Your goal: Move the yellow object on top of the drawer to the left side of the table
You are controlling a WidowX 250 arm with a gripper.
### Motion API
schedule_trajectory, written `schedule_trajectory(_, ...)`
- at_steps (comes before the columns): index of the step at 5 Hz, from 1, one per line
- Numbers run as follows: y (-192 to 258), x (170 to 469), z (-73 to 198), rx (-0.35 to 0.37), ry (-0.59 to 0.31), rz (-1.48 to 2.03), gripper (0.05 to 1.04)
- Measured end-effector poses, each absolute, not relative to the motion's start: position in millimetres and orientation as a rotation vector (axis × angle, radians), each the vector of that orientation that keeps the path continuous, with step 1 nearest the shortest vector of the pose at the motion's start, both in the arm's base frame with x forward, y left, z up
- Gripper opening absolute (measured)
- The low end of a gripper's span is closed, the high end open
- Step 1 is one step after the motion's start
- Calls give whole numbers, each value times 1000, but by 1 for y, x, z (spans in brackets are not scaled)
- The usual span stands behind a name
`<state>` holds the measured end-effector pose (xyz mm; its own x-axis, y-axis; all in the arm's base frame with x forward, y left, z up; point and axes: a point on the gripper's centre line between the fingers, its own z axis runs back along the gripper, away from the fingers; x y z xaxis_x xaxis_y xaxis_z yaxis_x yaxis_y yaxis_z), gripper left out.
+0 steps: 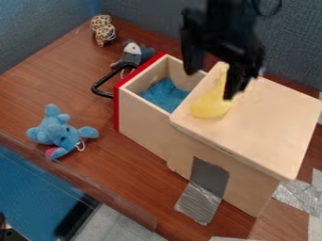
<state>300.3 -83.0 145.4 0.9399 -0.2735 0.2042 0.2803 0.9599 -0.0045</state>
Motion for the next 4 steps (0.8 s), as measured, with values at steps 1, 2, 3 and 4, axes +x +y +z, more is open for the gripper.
schedule_trajectory(1, -82, 310, 113, 8, -141, -276, 1000)
schedule_trajectory(2, -84, 320, 103, 15, -131, -282, 945)
schedule_trajectory(3, -80, 322, 103, 3, -140, -277, 660)
schedule_trajectory(4, -75, 320, 105, -5, -128, -281, 567)
